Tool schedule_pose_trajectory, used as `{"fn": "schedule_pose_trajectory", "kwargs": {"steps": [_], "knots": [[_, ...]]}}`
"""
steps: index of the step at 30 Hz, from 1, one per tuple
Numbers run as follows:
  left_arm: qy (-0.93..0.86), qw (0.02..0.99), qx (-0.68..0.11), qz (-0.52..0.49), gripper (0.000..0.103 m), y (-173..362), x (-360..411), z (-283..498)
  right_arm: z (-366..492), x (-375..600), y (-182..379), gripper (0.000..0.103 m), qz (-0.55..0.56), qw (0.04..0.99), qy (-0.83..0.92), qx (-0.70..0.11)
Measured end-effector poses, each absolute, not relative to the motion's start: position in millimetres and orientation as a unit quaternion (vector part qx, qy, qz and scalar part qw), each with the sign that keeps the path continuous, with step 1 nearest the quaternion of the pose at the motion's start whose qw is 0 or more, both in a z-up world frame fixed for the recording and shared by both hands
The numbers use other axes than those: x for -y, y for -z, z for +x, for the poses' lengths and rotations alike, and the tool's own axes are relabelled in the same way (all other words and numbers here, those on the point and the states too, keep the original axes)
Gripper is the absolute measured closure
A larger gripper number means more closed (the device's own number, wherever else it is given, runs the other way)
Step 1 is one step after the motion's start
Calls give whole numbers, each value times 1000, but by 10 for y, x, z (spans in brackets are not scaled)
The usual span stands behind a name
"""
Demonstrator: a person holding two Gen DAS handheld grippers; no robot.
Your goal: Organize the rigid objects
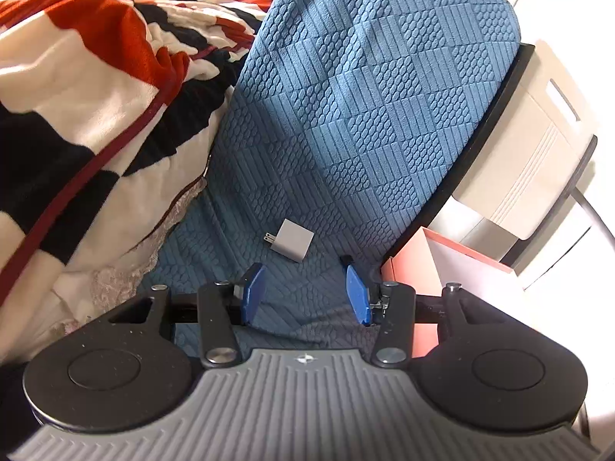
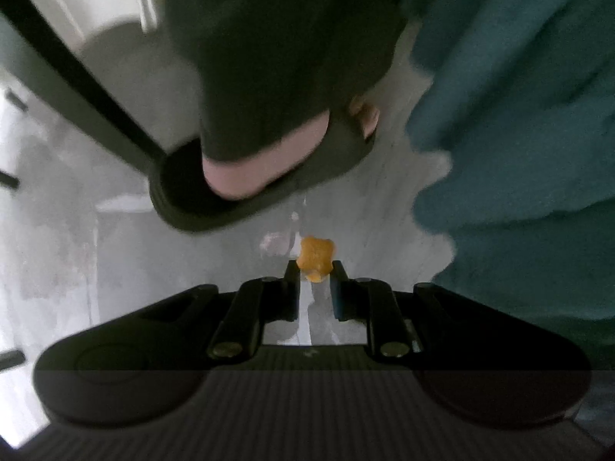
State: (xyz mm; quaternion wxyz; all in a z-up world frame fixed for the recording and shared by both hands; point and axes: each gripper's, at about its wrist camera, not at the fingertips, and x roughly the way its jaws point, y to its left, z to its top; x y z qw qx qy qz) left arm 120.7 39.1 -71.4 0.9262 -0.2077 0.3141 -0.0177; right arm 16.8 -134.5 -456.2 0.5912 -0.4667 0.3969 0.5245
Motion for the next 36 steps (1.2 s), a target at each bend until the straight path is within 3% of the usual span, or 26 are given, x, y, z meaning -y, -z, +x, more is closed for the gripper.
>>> {"fn": "schedule_pose_trajectory", "kwargs": {"steps": [17,36], "knots": [[17,934,-301,-192,50,480,-460,848,109,1329,3023,84,-381,648,-557,-353],[52,943,-277,-176,50,-53,-16,750,291,1854,1365,84,-243,759,-507,-326]]}}
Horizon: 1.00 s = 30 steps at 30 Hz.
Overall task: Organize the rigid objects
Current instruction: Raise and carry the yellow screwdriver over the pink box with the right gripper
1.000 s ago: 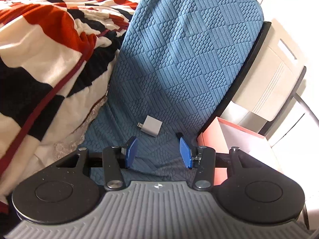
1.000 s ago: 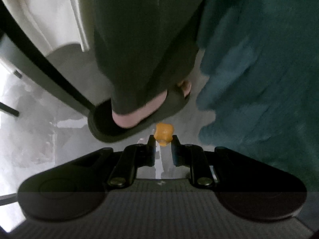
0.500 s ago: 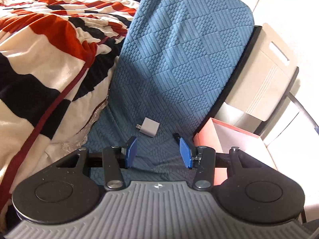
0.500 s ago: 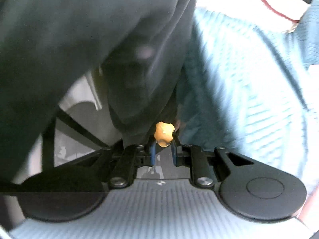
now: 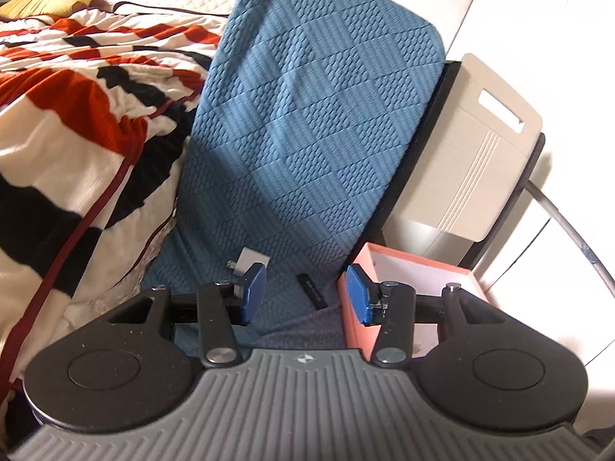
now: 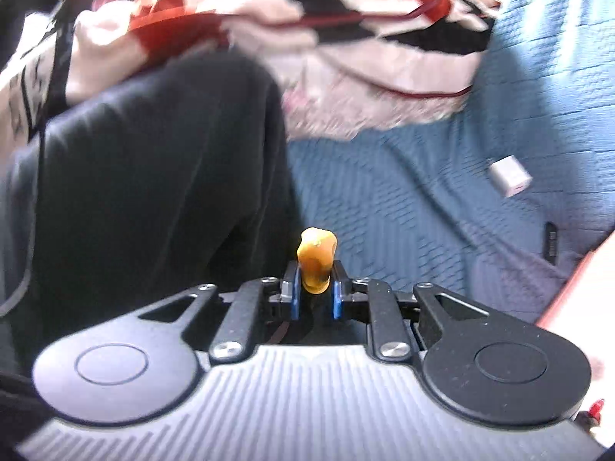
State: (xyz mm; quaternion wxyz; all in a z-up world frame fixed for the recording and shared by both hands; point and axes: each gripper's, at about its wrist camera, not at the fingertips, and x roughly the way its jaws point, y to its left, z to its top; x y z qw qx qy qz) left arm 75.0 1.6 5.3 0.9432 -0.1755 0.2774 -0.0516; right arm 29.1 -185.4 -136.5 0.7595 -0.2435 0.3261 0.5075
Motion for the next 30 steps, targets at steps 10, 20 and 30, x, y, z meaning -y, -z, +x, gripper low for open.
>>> {"fn": "schedule_pose_trajectory", "kwargs": {"steps": [10,20,30], "knots": [[68,947,-265,-169,50,-339,163,817,485,2108,753,84,-177,808,-476,-300],[79,945,-260,-180,50,-469,252,938,961,2433,351,84,-145,869,-395,-261],[105,943,-273,-162,50,-433,550,1093,1338,2909,243,84,-107,925,-266,-248]]}}
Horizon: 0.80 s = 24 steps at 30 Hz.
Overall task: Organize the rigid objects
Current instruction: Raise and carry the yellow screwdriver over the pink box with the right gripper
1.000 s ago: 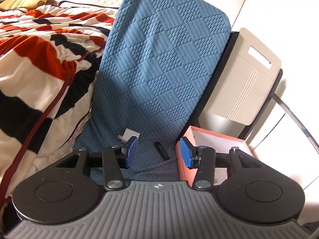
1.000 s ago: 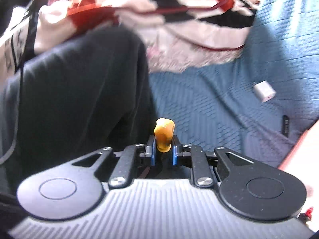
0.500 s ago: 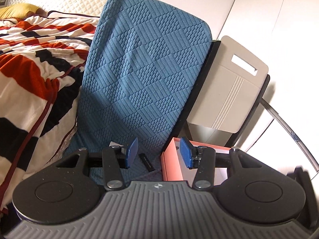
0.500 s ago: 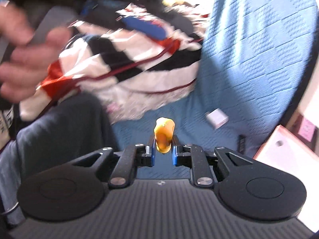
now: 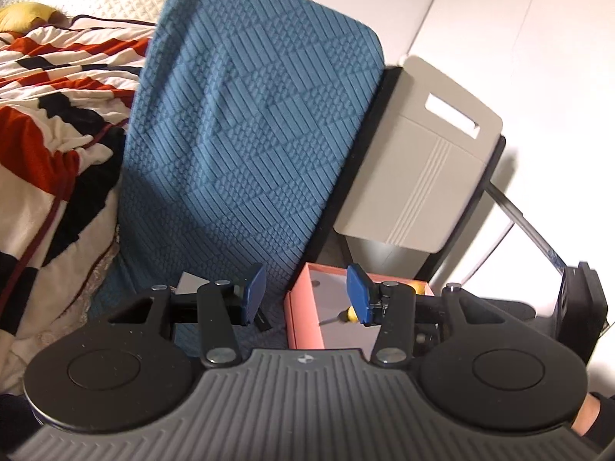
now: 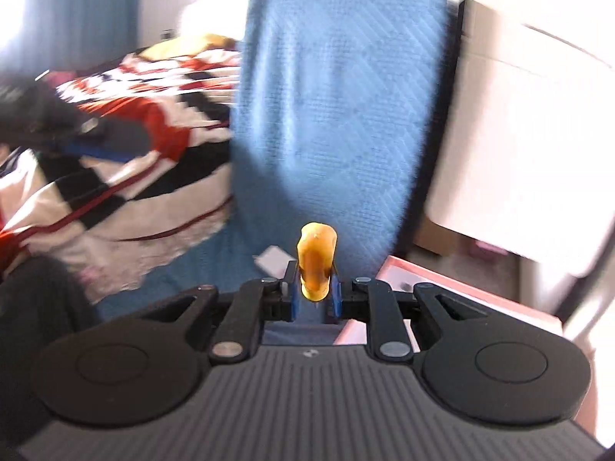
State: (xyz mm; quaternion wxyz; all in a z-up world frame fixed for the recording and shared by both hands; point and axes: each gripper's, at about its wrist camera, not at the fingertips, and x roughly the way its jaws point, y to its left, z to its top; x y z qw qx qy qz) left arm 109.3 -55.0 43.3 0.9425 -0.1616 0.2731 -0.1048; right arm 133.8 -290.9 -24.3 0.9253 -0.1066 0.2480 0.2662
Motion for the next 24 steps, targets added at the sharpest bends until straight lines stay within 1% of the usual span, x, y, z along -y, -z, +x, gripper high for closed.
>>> {"fn": "schedule_pose_trajectory", "kwargs": {"steps": [6,11,15,20,24], "knots": [[118,936,-295,-153,50,-278,749,1169,1469,3150,362,84,-110,935,-206,-267],[125,931,-311,-145,50,-171,875,1224,1633,3273,600,84,-130,926,-131,-331],[129,928,-322,-139,50,-100,938,1245,1746,3428,833,83,-119,910,-90,-386],[132,925,-330,-136,50,-47,967,1259,1799,3553,1010,83,-88,897,-69,-428],[132,925,-328,-138,50,-51,944,1241,1762,3614,1064,83,-72,893,-59,-439]]}}
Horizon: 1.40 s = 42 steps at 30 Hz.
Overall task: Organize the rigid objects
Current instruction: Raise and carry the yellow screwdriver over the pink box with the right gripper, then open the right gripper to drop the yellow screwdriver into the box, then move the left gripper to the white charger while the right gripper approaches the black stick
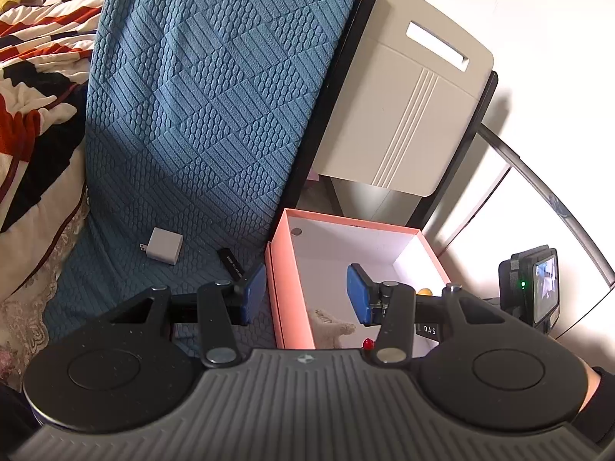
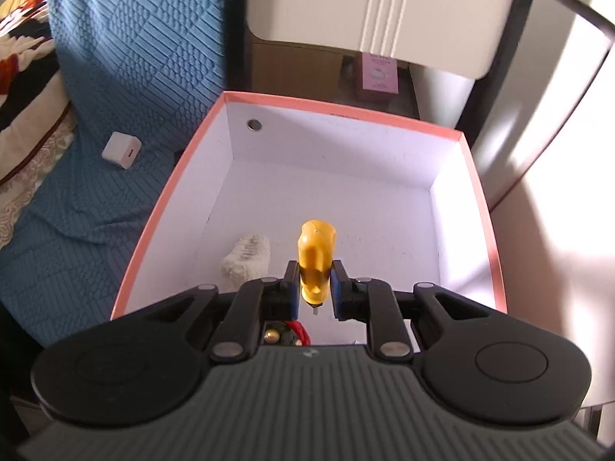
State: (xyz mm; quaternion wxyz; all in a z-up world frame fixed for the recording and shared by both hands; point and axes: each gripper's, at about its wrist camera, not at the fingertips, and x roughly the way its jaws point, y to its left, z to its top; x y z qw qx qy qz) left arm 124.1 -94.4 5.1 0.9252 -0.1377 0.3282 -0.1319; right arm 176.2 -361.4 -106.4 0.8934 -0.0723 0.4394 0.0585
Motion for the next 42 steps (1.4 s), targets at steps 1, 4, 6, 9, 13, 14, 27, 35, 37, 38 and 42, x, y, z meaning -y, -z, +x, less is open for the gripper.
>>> {"fn": "schedule_pose_trajectory", "kwargs": {"steps": [1,4,6,9,13,14,27,35,37,38,42], "knots": [[131,925,-327,-138,50,-57,933,1239,1763,3629,1065,83,-67,893,-57,-442],[127,927,-325,-139,50,-72,893,1227,1772,3651,1062,83,-59,892,-55,-444],[125,927,-324,-140,50,-81,863,1215,1761,3676,1035,82,-50,893,-56,-445],[123,929,-322,-137,50,-96,824,1187,1758,3672,985,68,-51,896,-47,-438],[127,933,-309,-137,50,-114,759,1113,1645,3636,832,63,-46,910,-53,-408],[124,934,-307,-137,50,-112,738,1098,1609,3617,785,63,-44,914,-57,-399],[96,947,-280,-127,50,45,381,857,964,3084,471,63,4,934,-145,-326],[73,951,-271,-125,45,246,133,690,704,2660,656,63,2,934,-178,-310],[68,951,-274,-125,45,289,95,663,660,2567,734,63,-3,933,-181,-309],[67,952,-272,-124,45,304,81,643,641,2526,769,63,-8,933,-182,-309],[59,954,-270,-118,45,385,47,618,585,2427,898,63,-8,931,-182,-317]]}}
